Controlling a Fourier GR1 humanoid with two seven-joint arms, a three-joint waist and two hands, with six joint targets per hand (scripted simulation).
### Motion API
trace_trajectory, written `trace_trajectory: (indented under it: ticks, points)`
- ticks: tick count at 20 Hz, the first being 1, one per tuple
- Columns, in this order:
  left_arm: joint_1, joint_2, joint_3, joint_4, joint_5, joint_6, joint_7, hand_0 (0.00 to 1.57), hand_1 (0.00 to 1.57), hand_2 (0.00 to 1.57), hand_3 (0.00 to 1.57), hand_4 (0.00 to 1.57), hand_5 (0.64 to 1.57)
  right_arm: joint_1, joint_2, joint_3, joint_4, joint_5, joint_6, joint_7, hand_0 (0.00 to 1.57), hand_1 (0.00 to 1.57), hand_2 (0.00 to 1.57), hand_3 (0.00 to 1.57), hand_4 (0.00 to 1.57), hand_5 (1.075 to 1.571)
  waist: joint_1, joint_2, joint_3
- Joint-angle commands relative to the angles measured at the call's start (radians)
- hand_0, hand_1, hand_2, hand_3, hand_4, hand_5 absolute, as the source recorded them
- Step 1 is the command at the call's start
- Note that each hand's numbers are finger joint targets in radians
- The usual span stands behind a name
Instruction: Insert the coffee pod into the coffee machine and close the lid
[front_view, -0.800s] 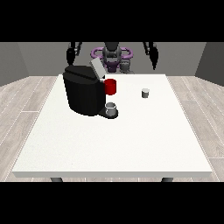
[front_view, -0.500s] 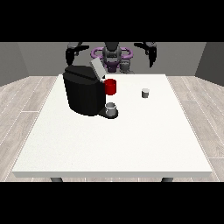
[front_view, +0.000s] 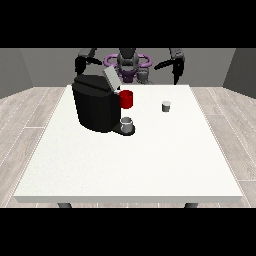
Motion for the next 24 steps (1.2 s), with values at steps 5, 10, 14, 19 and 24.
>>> trace_trajectory:
  ticks: [5,10,14,19,24]
  points:
    - [-0.137,0.137,0.052,0.196,-0.134,0.004,-0.027,0.0,0.0,0.0,0.0,0.0,1.571,0.004,0.03,0.087,-0.03,0.024,-0.006,-0.061,0.0,0.0,0.0,0.0,0.29,1.571,-0.092,0.099,-0.0005]
    - [-0.241,0.137,0.04,0.331,-0.262,0.117,-0.08,0.0,0.0,0.0,0.0,0.0,1.571,-0.118,0.03,0.063,-0.037,0.049,-0.036,-0.059,0.0,0.0,0.0,0.0,0.42,1.571,-0.131,0.223,-0.0009]
    - [-0.257,0.196,0.039,0.418,-0.304,0.081,-0.166,0.0,0.0,0.0,0.0,0.0,1.571,-0.104,0.011,0.025,0.048,0.029,0.002,-0.127,0.0,0.0,0.0,0.0,0.49,1.571,-0.093,0.256,-0.0004]
    - [-0.35,0.228,0.047,0.567,-0.339,0.046,-0.107,0.0,0.0,0.0,0.0,0.0,1.571,-0.175,-0.003,0.021,-0.01,0.042,-0.057,0.065,0.0,0.0,0.0,0.0,0.47,1.571,-0.127,0.262,-0.0011]
    - [-0.415,0.249,0.023,0.672,-0.396,0.006,-0.126,0.0,0.0,0.0,0.0,0.0,1.571,-0.17,0.002,0.01,0.049,0.046,-0.056,-0.01,0.0,0.0,0.0,0.0,0.52,1.571,-0.121,0.259,-0.0007]
